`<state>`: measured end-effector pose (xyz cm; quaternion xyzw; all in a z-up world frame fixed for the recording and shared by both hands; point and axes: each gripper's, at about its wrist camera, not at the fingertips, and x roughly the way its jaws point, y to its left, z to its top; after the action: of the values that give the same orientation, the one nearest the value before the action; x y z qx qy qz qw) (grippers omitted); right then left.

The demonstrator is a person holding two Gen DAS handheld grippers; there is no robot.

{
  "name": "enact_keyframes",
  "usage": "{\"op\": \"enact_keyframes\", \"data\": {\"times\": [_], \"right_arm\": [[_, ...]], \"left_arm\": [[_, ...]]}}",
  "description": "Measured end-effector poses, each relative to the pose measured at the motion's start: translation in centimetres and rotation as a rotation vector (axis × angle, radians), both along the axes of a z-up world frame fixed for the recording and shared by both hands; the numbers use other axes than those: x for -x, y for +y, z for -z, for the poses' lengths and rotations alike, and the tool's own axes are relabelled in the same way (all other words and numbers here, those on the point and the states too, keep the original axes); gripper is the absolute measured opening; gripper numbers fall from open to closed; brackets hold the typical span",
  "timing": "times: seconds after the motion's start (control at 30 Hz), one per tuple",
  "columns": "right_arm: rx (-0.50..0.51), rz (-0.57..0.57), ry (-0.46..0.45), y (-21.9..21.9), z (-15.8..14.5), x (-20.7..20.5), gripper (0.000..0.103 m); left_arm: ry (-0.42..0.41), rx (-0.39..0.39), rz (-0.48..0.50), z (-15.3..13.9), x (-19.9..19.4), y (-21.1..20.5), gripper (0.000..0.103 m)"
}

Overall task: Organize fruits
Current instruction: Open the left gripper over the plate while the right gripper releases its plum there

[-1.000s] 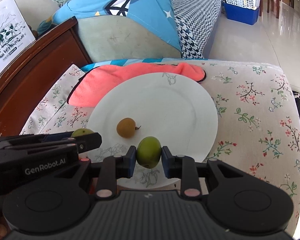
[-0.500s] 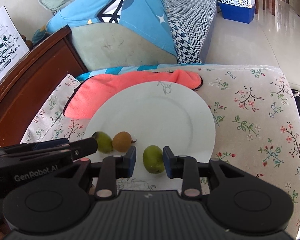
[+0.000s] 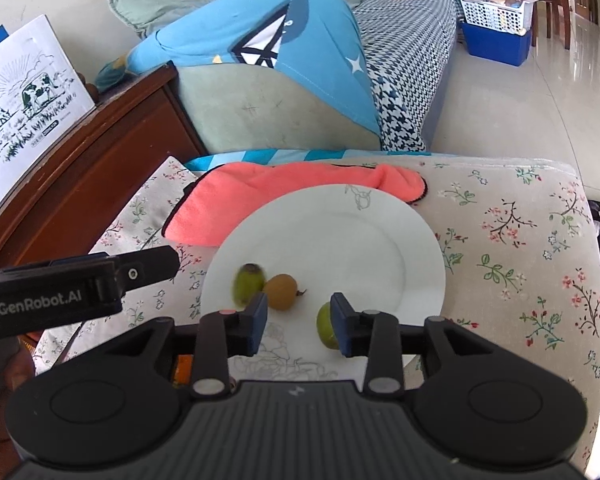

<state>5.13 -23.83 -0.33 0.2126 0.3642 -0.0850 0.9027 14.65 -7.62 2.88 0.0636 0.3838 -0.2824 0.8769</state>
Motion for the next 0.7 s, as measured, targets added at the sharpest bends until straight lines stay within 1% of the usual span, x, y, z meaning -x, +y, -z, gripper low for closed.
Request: {"op": "enact_keyframes", "data": {"times": [0.23,0.4,0.5,0.7], "right_arm": [[-0.019,-0.027,0.006,0.9,-0.4,1.7,0.039],[-0.027,-0.058,0.016,1.8,-0.4,2.9,0.039],[-0.031,-0.079,0.024,2.4,-0.3,3.6,0.04],[-0.009,-0.153,0.052,4.3,0.4,4.8,0.042]], "left_arm": [[0.035,0.004,-0.048,0.2,0.4,3.0,0.081],[0.043,-0.016,-0.083,0.6,0.5,5.1,0.081],[0.058,-0.014,-0.085,0.9,0.5,6.3,0.081],[0.072,-0.039,-0.068,2.0,1.3,7.7,0.08]]}}
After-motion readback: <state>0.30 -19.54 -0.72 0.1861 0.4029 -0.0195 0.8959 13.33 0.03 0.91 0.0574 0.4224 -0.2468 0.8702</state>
